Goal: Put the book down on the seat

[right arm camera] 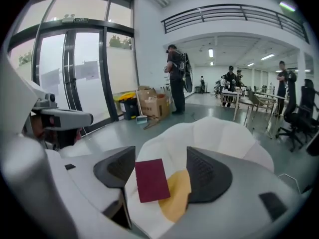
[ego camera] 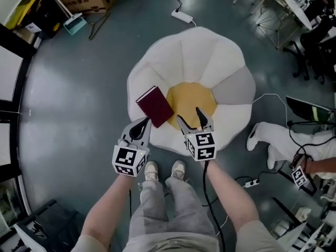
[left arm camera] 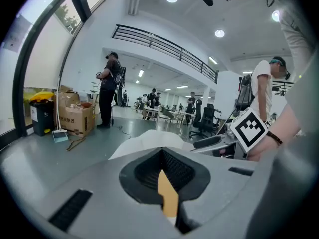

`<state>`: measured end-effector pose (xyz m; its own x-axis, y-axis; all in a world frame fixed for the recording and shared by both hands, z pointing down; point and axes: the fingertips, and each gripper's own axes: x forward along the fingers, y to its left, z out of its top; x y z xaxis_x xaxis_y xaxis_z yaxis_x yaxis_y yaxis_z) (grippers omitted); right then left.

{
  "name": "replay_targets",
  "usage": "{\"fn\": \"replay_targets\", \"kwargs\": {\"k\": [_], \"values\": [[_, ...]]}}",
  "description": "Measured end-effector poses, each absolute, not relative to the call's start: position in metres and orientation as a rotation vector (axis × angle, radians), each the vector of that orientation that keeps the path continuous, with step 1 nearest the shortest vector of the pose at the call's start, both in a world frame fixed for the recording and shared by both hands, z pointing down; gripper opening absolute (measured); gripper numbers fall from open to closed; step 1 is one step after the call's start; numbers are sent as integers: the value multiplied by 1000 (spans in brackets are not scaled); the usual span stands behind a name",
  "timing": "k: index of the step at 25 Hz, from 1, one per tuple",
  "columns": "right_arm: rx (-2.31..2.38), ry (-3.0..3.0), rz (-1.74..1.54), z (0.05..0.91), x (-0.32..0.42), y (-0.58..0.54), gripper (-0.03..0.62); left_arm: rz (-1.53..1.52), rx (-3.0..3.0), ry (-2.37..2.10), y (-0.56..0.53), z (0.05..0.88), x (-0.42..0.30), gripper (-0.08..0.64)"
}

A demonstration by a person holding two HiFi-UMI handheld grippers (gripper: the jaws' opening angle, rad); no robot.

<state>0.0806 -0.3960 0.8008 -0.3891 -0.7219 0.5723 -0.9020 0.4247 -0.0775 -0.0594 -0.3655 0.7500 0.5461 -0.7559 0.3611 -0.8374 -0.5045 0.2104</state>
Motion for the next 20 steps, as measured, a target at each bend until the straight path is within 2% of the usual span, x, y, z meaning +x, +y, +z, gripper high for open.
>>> {"fn": "replay_targets", "kwargs": {"k": [1,4,6,20], "values": [[1404,-2235,522,774,87,-395,318,299,2437,-1306,-365,729,-55,5],[1490,-2255,475,693,108,-389,169,260,2459,-1304,-362,666,-45,5],[1536,-2279,459,645,117,-383,126,238,2472,-1312,-361,625,-44,5],[1744,-2510,333,379,144,-297,57,56,2698,-1405,-324,382,-34,3]]}}
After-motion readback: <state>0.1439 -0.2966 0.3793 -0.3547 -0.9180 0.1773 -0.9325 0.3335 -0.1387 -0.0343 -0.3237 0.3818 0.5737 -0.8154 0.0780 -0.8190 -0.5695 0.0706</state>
